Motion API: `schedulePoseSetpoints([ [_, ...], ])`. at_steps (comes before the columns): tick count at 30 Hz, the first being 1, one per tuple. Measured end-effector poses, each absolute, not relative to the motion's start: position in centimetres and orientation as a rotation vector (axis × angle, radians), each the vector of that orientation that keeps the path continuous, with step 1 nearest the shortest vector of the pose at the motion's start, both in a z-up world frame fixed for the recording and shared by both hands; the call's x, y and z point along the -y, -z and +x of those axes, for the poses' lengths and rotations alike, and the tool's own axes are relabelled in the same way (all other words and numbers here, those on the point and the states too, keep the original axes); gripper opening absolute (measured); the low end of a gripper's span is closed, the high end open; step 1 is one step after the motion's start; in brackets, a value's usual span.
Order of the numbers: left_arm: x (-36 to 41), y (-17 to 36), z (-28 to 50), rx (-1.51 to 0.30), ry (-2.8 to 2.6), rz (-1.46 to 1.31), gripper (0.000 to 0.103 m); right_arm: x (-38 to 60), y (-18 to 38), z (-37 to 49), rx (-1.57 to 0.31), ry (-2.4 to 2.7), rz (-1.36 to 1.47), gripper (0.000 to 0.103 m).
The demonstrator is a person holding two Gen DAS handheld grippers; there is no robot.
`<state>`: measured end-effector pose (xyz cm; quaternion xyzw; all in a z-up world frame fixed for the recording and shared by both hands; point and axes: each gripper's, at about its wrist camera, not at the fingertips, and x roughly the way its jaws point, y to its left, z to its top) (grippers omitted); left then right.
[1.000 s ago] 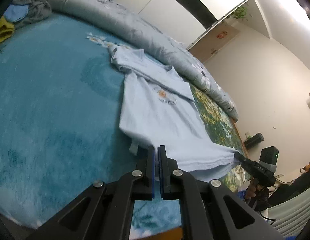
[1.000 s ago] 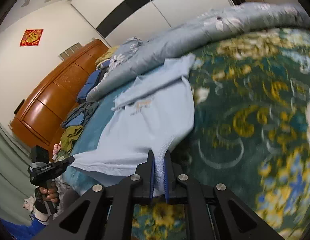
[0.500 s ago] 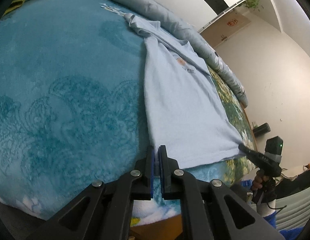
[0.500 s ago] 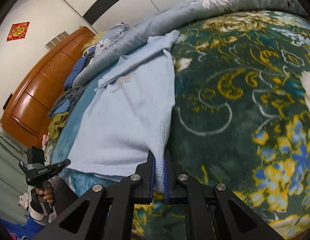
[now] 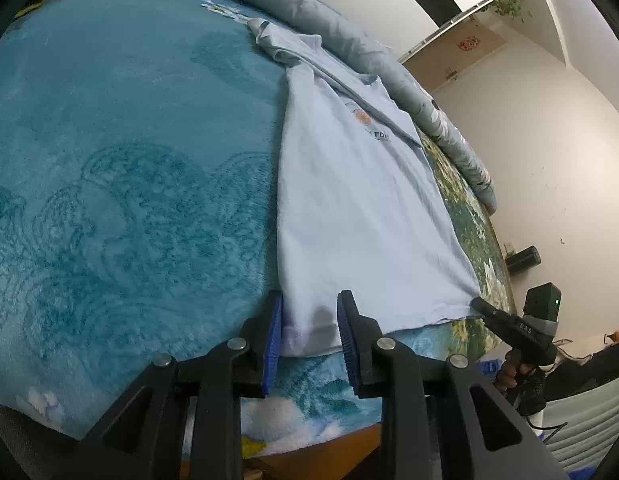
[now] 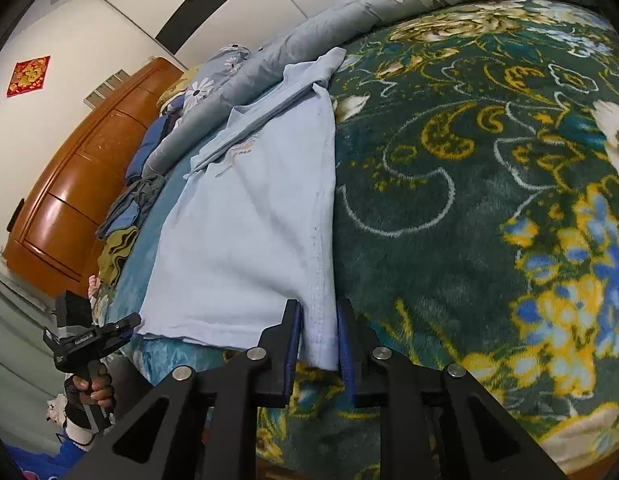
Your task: Fold clothes
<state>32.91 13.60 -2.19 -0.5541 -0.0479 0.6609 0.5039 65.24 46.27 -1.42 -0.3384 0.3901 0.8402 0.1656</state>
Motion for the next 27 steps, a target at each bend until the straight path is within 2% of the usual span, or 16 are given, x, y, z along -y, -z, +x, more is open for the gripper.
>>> schedulePoseSetpoints([
  [1, -13.6, 2.2, 32.9, 0.119, -1.596, -1.341, 0.019, -46.2, 1.4, 65.3, -1.115, -2.395, -0.965, 0.021],
  [2, -13.5, 2.3, 33.0, 0.121, -1.596, -1.345, 0.004, -46.1, 1.3, 65.3, -1.121, -2.398, -0.964, 0.021],
  [3, -13.5, 2.3, 33.0, 0.124, -1.596, -1.348, 0.005, -46.0, 1.3, 65.4, -1.129, -2.400, -0.963, 0.021],
  [7, -12.7, 1.5, 32.6, 0.200, -1.576, -1.314, 0.003, -46.1, 1.1, 66.0, -1.173, -2.414, -0.938, 0.007],
  [13, -13.4, -2.8, 29.4, 0.313, -1.556, -1.181, 0.003, -47.7, -1.9, 65.9, -1.248, -2.538, -0.772, 0.006],
  [22, -21.2, -9.1, 22.2, 0.261, -1.620, -1.029, 0.003, -53.7, -9.1, 59.3, -1.139, -2.616, -0.577, 0.006],
  [27, -26.9, -9.6, 17.0, 0.237, -1.649, -1.056, 0.003, -58.2, -10.4, 53.7, -1.111, -2.566, -0.561, 0.006],
])
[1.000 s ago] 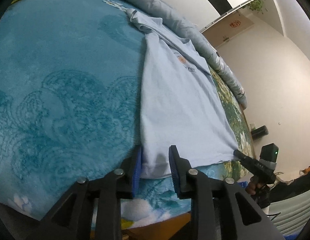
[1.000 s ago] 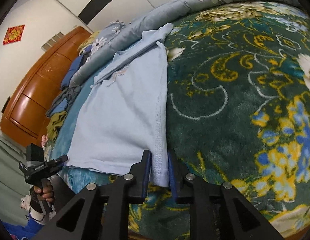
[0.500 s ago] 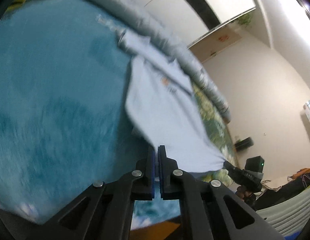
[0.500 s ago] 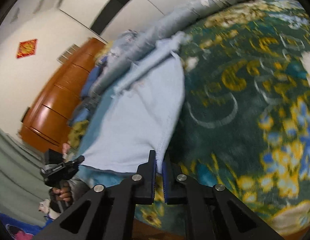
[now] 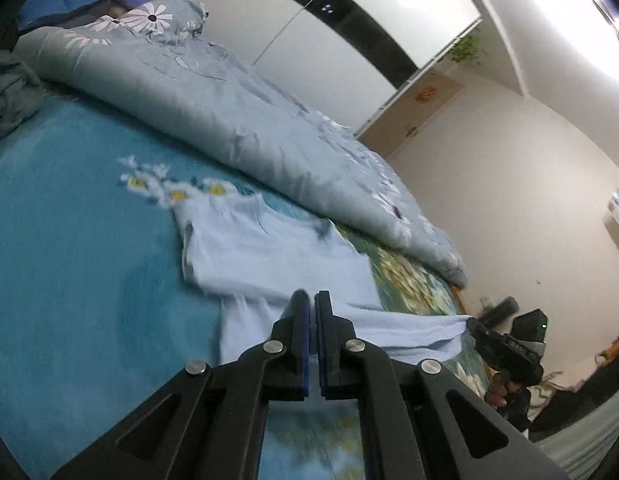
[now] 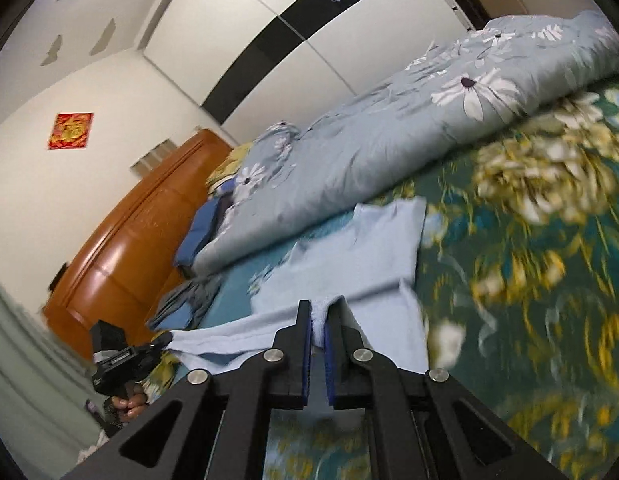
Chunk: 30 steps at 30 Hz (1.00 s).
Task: Fold clothes
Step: 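Fold the hem up toward the collar with both grippers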
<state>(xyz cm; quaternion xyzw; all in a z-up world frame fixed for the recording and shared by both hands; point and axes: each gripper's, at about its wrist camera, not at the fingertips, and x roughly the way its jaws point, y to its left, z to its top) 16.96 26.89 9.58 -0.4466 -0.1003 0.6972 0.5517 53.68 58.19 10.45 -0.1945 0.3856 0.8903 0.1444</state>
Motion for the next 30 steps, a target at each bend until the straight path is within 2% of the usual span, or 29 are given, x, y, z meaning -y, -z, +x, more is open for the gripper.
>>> schedulePoseSetpoints([
  [13, -39.5, -4.1, 6.4, 0.170, -1.707, -1.214, 0.003, -70.7, -6.7, 40.3, -1.138, -2.388, -0.722, 0.006],
  [24, -43.1, 0.0, 3.0, 0.158, -1.720, -1.328, 0.005, -75.0, -2.0, 34.5, -1.118, -2.289, -0.882, 0.009],
  [25, -43.1, 0.0, 2.8, 0.173, -1.722, -1.335, 0.009, -75.1, -2.1, 34.3, -1.104, -2.292, -0.884, 0.009],
  [28, -42.3, -1.0, 1.6, 0.277, -1.751, -1.319, 0.045, -75.2, -2.9, 34.3, -1.067, -2.312, -0.861, 0.010],
  [30, -41.2, -1.9, 1.0, 0.350, -1.769, -1.301, 0.047, -75.2, -3.7, 34.5, -1.047, -2.321, -0.826, 0.024],
])
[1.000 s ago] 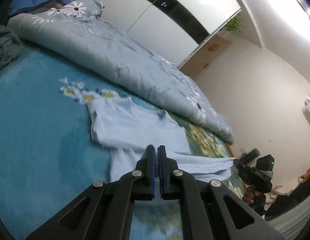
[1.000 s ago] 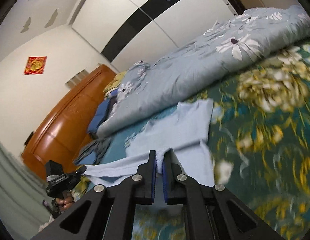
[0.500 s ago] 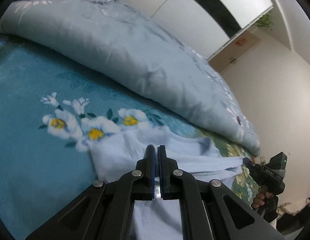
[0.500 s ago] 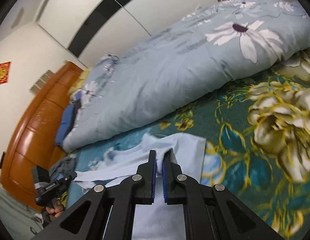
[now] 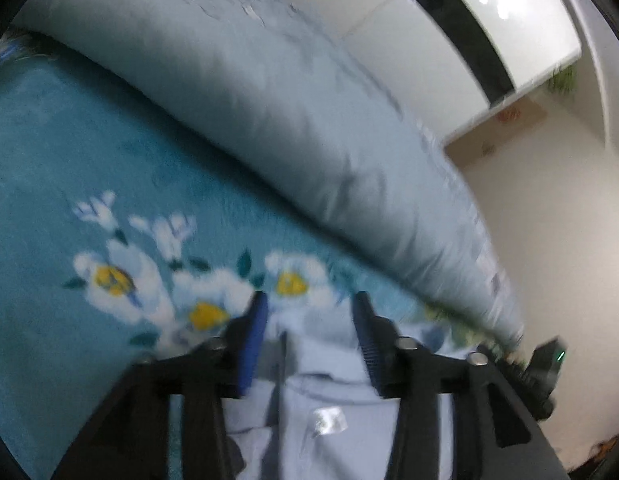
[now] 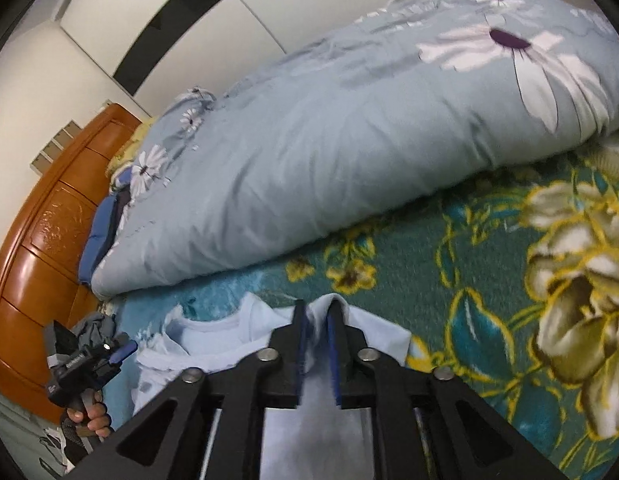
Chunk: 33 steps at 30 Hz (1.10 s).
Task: Fold clothes
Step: 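Fold the hem up toward the collar with both grippers, then open both grippers and release the folded T-shirt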
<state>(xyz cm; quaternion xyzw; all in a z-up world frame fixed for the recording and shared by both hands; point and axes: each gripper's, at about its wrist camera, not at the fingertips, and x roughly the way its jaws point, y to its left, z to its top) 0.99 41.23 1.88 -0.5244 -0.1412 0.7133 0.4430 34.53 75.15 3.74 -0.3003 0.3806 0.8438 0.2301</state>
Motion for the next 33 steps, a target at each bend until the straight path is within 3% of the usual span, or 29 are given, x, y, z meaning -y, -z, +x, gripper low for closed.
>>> schedulePoseSetpoints([
  [2, -40.2, -2.6, 0.9, 0.350, -1.799, -1.297, 0.048, -75.1, -4.7, 35.2, -1.010, -2.329, -0.778, 0.059],
  [13, -40.2, -2.4, 8.2, -0.101, -1.764, -1.221, 0.048, -71.4, -3.0, 41.8, -1.043, -2.331, -0.871, 0.060],
  [17, -42.3, -1.2, 8.3, -0.205, -1.794, -1.192, 0.048, -70.3, -2.2, 42.4, -1.053, -2.334, -0.899, 0.060],
  [21, -42.9, -0.5, 7.6, -0.174, -1.792, -1.197, 0.046, -70.2, -2.0, 42.5, -1.074, -2.347, -0.895, 0.060],
  [22, -43.0, -0.4, 7.5, -0.156, -1.791, -1.190, 0.035, -70.2, -2.0, 42.5, -1.076, -2.348, -0.893, 0.060],
  [23, -43.0, -0.6, 7.5, -0.142, -1.797, -1.176, 0.010, -70.2, -2.0, 42.4, -1.076, -2.350, -0.893, 0.060],
  [24, -42.9, -0.8, 7.6, -0.137, -1.809, -1.165, 0.000, -70.2, -1.9, 42.4, -1.075, -2.351, -0.897, 0.060],
  [33, -40.9, 0.1, 5.7, -0.006, -1.824, -1.220, 0.001, -69.6, -0.9, 42.3, -1.067, -2.370, -0.941, 0.060],
])
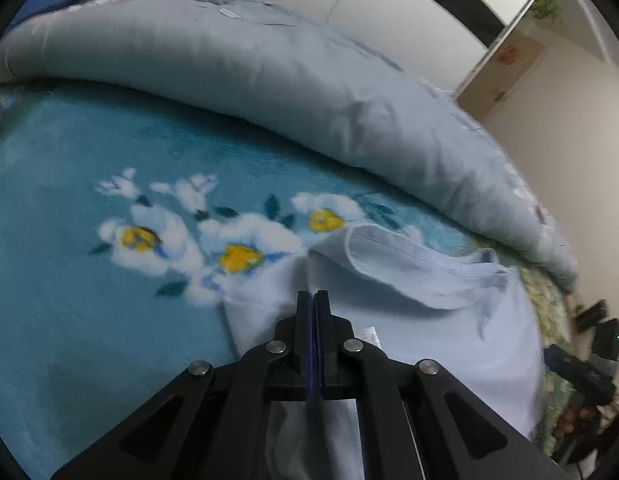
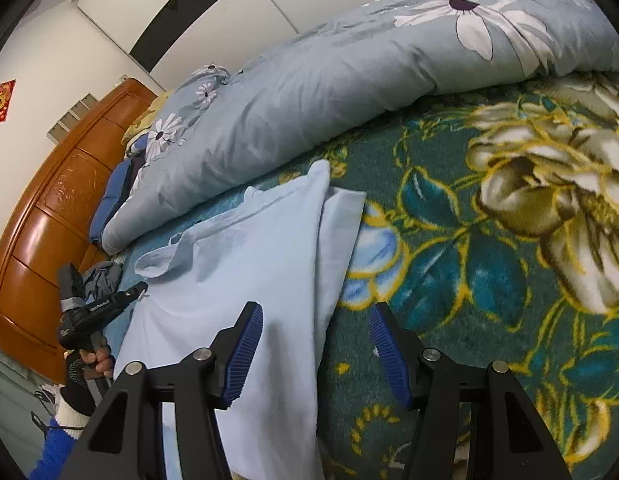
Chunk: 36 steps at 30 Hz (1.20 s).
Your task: Fold clothes
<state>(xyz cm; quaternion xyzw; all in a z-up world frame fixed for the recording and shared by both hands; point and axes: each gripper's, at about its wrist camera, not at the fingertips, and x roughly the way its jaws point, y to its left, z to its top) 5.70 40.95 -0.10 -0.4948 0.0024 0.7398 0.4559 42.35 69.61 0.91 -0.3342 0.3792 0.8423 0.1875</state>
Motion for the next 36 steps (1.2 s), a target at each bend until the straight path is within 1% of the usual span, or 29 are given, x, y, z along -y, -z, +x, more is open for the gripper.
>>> schedulePoseSetpoints([
  [3, -39.6, -0.6, 6.4, 0.027, -1.785, -1.253, 0.008, -69.2, -1.1, 42.6, -1.079, -2.386, -0.936, 0.060],
  [4, -39.2, -0.8, 6.6, 0.037, -1.770, -1.265, 0.013, -68.8, -1.3, 42.9, -1.081, -2.391, -0.934, 0.060],
  [6, -37.4, -1.7, 7.7, 0.047, -1.772, -1.252, 0.019, -68.0, -1.7, 43.4, -1.085, -2.401, -0.931, 0.060],
  [8, -35.1, -2.3, 9.6, 0.048, -1.794, -1.230, 0.035, -66.8, -2.0, 44.4, -1.082, -2.401, -0.934, 0.060],
  [10, -32.9, -2.0, 11.0, 0.083, -1.786, -1.253, 0.040, -65.5, -2.1, 45.7, -1.081, -2.396, -0.942, 0.060],
  [15, -29.3, 0.2, 13.9, 0.231, -1.692, -1.367, 0.041, -62.8, -0.6, 48.0, -1.191, -2.358, -0.964, 0.060],
  [19, -29.8, 1.7, 15.3, 0.316, -1.639, -1.423, 0.041, -61.9, 0.1, 48.1, -1.269, -2.346, -0.933, 0.059],
  [20, -30.1, 1.9, 15.3, 0.344, -1.631, -1.431, 0.041, -61.8, 0.2, 48.2, -1.290, -2.339, -0.911, 0.056],
  [21, -30.4, 2.2, 15.4, 0.372, -1.623, -1.439, 0.040, -61.7, 0.3, 48.2, -1.311, -2.331, -0.890, 0.050],
  [22, -30.6, 2.3, 15.4, 0.398, -1.625, -1.440, 0.038, -61.7, 0.4, 48.3, -1.330, -2.323, -0.871, 0.033],
  [23, -30.6, 2.4, 15.3, 0.422, -1.636, -1.433, 0.020, -61.8, 0.4, 48.4, -1.344, -2.314, -0.857, 0.014],
  [24, -30.5, 2.4, 15.2, 0.445, -1.652, -1.429, 0.006, -61.9, 0.4, 48.6, -1.355, -2.308, -0.843, 0.010],
  [25, -30.3, 2.3, 15.1, 0.465, -1.672, -1.426, 0.004, -61.9, 0.3, 48.8, -1.353, -2.307, -0.831, 0.008],
  [27, -29.7, 2.2, 14.9, 0.497, -1.700, -1.419, 0.004, -62.1, -0.2, 49.5, -1.307, -2.292, -0.809, 0.006],
  [29, -29.3, 2.4, 14.9, 0.501, -1.696, -1.410, 0.004, -62.6, -0.2, 50.5, -1.323, -2.272, -0.782, 0.005],
  [33, -29.4, 3.0, 15.1, 0.504, -1.661, -1.407, 0.005, -62.5, 0.8, 50.6, -1.358, -2.268, -0.802, 0.005],
  [34, -29.3, 3.2, 15.1, 0.508, -1.653, -1.406, 0.005, -62.4, 1.0, 50.7, -1.385, -2.272, -0.787, 0.007],
  [35, -29.2, 3.3, 15.1, 0.507, -1.651, -1.406, 0.008, -62.3, 1.2, 50.8, -1.407, -2.272, -0.773, 0.009],
  [36, -29.0, 3.4, 15.1, 0.507, -1.650, -1.405, 0.010, -62.3, 1.3, 50.9, -1.417, -2.264, -0.762, 0.009],
])
